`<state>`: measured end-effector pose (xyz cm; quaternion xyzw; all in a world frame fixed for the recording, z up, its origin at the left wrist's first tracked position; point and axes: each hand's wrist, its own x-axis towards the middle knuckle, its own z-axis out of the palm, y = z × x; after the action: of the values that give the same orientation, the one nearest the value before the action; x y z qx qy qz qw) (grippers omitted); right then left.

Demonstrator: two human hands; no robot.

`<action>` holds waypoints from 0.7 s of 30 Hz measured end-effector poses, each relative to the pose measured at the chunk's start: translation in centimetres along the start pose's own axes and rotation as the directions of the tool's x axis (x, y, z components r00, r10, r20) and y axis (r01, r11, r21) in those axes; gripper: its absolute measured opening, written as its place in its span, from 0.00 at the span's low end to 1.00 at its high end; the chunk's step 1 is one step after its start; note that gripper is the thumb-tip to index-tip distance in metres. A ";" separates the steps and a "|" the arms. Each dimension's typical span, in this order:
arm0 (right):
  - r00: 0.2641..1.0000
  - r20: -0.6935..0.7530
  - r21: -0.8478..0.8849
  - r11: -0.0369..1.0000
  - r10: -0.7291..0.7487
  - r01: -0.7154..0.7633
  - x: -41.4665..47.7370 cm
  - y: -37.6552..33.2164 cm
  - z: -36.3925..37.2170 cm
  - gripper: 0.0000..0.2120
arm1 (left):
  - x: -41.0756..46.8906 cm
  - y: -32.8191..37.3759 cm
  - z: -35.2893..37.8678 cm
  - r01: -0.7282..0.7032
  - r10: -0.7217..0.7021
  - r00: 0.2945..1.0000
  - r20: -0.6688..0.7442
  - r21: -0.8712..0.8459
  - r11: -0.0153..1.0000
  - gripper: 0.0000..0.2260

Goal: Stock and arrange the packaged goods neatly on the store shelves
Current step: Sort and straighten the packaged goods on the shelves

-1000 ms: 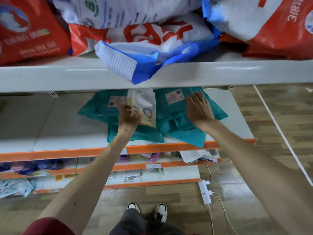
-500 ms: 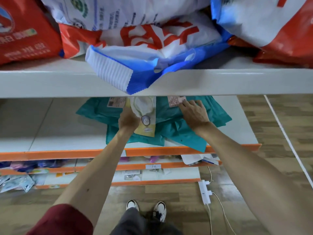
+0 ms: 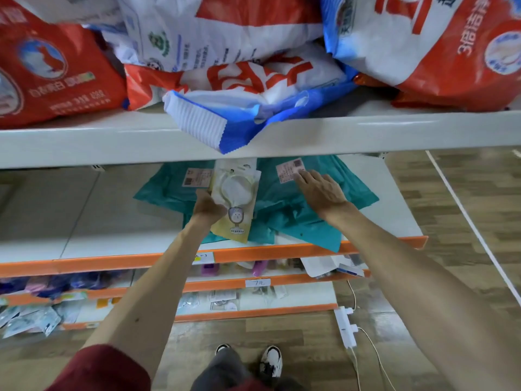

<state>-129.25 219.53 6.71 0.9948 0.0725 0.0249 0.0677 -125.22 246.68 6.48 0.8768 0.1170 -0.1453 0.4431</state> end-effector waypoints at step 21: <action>0.998 -0.042 -0.249 0.968 -0.054 0.042 -3.4 -1.9 -3.6 0.25 | -0.9 -0.1 -0.6 -0.003 0.000 0.998 -0.061 -0.056 0.998 0.09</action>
<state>-133.12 221.30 9.85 0.9755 0.0943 0.0561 0.1905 -126.00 247.15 7.13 0.8682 0.1339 -0.1147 0.4639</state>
